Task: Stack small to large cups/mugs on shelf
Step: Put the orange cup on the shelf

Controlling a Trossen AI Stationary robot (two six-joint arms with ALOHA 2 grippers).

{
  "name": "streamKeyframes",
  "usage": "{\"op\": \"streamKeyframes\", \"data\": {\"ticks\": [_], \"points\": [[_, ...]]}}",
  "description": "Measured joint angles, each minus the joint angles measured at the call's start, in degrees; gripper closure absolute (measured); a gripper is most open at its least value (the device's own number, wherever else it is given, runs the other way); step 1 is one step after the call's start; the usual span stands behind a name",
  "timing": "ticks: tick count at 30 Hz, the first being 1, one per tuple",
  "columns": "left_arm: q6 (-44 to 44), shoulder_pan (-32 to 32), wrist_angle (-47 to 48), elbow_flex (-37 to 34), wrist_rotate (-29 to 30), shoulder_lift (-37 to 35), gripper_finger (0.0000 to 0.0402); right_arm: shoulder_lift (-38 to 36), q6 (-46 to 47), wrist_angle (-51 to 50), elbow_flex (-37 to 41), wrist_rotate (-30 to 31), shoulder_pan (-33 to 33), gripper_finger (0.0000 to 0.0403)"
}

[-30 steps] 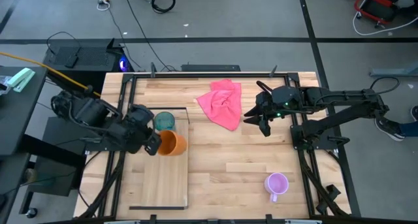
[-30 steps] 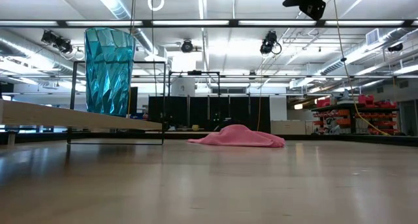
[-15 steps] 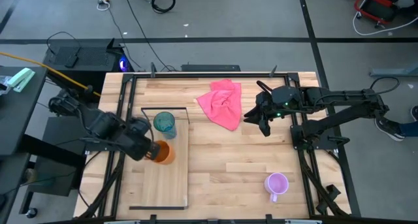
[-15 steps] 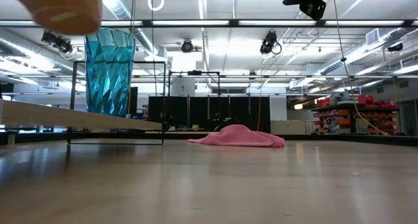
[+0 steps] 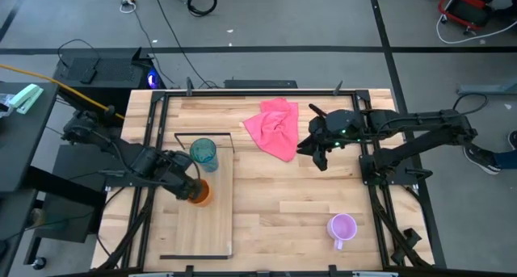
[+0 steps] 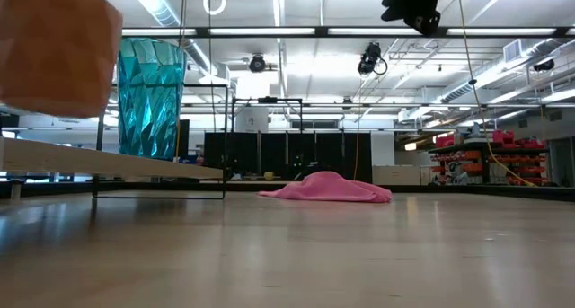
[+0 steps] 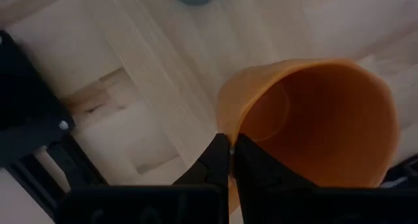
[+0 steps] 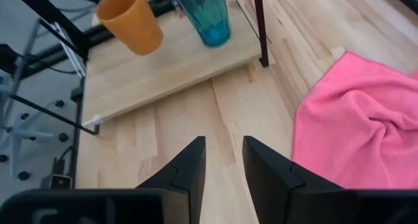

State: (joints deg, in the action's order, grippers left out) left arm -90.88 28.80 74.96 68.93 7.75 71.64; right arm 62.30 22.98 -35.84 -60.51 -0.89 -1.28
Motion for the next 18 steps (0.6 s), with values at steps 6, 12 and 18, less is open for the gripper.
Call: {"op": "streamKeyframes", "data": {"ticks": [6,12,18], "points": [[7.4,-3.4,0.3,-0.4,-2.5,1.3,0.0387,3.2,0.0,-0.1,0.0,-0.2,0.0,0.0294],[17.4,-5.6,0.0,-0.4,-5.3,5.0,0.0387,5.2,-0.2,0.3,0.0,-0.6,0.0,0.0294],[24.1,-6.5,-1.3,-0.4,-5.6,7.3,0.0387,5.3,-0.2,0.3,0.0,-0.7,0.0,0.0294]]}}
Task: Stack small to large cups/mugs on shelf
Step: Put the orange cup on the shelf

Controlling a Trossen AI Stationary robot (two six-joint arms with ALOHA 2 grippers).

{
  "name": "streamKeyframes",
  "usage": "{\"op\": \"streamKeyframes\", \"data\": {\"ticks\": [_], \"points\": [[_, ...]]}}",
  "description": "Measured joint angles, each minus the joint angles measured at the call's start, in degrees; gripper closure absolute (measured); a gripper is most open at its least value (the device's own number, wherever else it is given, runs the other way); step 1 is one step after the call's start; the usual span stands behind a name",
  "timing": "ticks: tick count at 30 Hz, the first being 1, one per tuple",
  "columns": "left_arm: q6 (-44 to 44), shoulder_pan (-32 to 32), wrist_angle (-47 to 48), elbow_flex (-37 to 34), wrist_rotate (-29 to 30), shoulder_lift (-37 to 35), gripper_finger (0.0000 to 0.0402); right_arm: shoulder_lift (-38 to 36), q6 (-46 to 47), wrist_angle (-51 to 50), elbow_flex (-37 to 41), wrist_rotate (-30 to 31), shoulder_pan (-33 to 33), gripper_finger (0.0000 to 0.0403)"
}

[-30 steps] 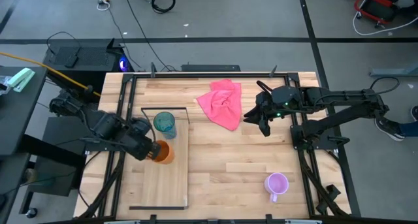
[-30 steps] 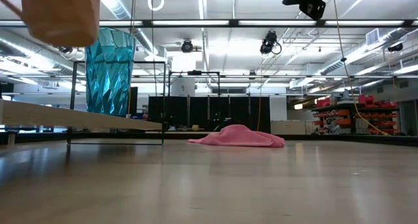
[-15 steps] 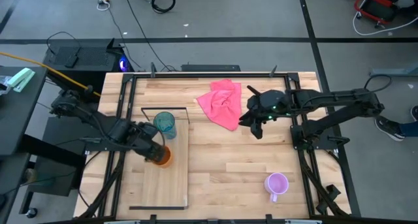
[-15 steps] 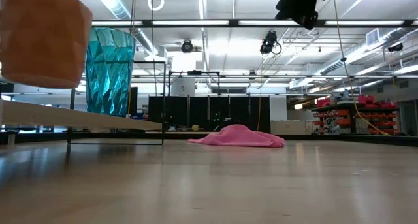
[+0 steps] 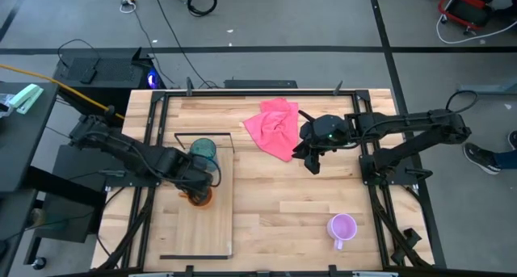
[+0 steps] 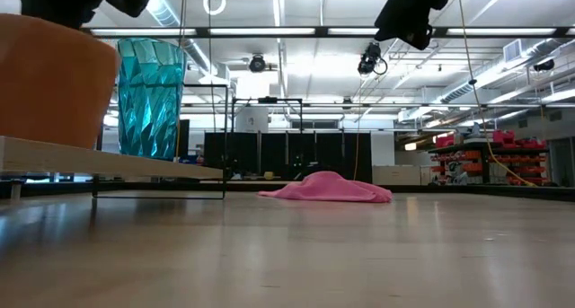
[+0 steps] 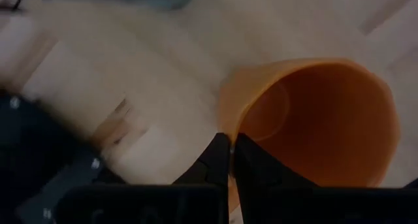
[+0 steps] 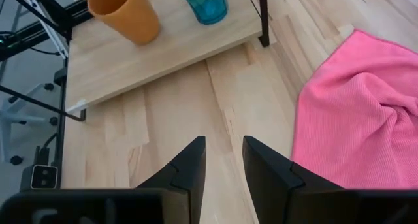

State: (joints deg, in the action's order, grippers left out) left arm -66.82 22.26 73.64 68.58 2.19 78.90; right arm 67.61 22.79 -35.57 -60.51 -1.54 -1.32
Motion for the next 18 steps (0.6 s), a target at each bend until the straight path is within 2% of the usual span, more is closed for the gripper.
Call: {"op": "streamKeyframes", "data": {"ticks": [18], "points": [[1.5,0.1,-3.3,0.0,0.9,1.1,0.0387,0.0,0.2,0.0,0.0,-0.1,0.0,0.0294]]}}
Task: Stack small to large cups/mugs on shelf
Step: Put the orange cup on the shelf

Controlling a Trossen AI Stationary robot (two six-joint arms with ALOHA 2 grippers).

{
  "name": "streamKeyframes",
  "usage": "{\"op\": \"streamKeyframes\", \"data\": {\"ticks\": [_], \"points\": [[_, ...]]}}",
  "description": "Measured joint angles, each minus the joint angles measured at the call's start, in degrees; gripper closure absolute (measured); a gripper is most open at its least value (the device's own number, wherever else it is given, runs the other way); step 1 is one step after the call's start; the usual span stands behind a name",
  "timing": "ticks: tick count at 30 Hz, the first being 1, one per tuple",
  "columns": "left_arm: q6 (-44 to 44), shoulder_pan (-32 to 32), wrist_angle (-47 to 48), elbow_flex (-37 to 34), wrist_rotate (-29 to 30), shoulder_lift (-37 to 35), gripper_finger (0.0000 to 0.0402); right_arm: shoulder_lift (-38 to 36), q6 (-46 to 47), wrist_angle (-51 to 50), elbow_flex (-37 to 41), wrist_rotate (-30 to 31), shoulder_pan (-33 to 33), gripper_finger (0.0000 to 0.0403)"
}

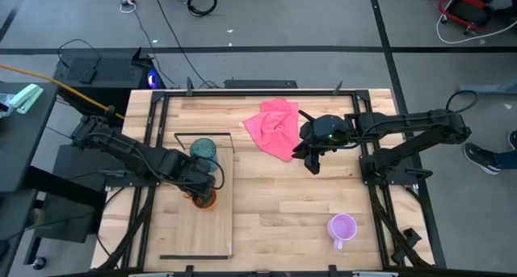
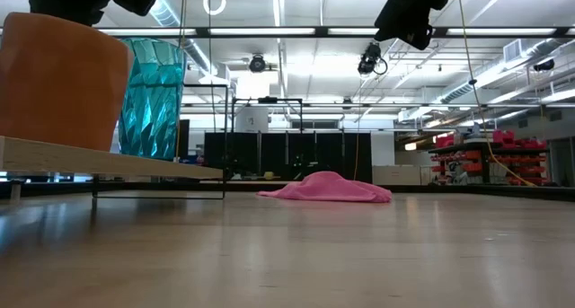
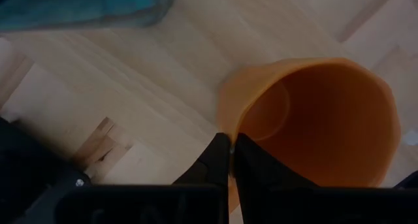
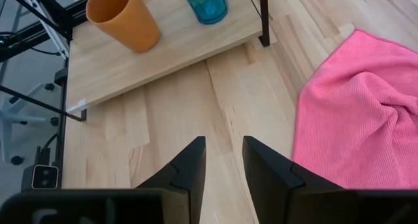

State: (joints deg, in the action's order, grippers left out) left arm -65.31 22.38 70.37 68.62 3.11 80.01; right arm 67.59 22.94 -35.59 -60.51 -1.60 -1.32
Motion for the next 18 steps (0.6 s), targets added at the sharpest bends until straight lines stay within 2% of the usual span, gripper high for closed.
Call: {"op": "streamKeyframes", "data": {"ticks": [13,18], "points": [[7.2,0.0,-0.3,0.2,-1.3,3.4,0.0387,0.0,-0.6,0.0,0.0,-0.1,-1.2,0.0294],[6.2,-0.1,0.7,0.1,-1.4,3.1,0.0387,0.0,-0.6,-0.1,0.0,0.0,-1.2,0.0294]]}}
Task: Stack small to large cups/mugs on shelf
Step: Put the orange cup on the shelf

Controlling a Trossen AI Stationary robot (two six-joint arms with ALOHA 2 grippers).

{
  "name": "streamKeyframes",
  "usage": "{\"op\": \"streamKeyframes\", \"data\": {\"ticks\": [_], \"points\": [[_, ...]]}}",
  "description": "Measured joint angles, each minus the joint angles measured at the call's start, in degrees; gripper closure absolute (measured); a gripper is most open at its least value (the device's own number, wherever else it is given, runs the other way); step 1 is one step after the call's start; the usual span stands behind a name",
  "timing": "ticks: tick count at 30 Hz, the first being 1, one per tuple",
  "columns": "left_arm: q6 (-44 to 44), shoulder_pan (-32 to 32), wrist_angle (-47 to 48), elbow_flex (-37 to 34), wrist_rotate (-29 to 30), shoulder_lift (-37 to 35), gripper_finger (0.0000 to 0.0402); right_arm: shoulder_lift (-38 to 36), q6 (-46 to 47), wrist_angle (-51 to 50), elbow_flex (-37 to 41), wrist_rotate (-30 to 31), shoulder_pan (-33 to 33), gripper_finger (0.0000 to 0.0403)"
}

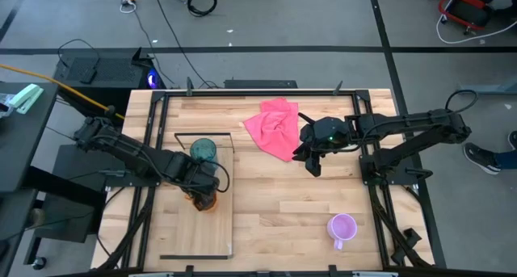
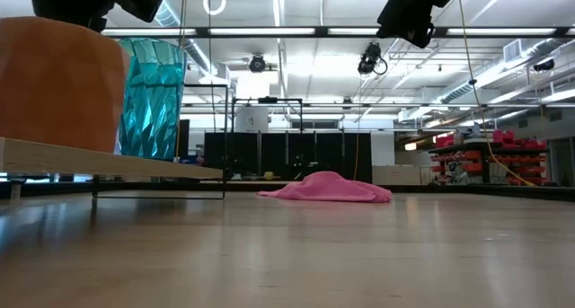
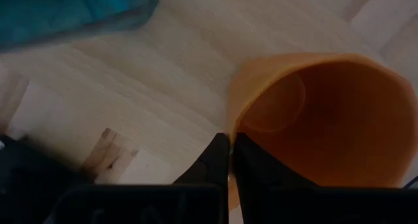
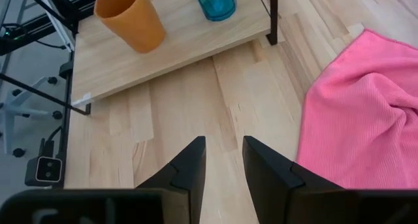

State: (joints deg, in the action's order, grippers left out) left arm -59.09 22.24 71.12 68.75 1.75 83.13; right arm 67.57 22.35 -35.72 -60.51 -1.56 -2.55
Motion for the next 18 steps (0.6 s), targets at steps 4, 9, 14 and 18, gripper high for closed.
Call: {"op": "streamKeyframes", "data": {"ticks": [4,9,14,18], "points": [[-1.6,0.0,2.7,-0.1,0.3,0.0,0.0356,0.0,0.0,0.0,0.0,0.0,0.0,0.0294],[-3.2,0.0,4.0,-0.2,0.4,0.0,0.031,0.0,0.0,0.0,0.0,0.0,0.0,0.0294],[-3.2,0.1,3.9,-0.2,0.4,0.0,0.0291,0.0,0.0,0.0,0.0,0.0,0.0,0.0294],[-3.2,0.1,2.9,-0.2,0.3,-0.2,0.0282,0.0,0.0,0.0,0.0,0.0,0.0,0.0294]]}}
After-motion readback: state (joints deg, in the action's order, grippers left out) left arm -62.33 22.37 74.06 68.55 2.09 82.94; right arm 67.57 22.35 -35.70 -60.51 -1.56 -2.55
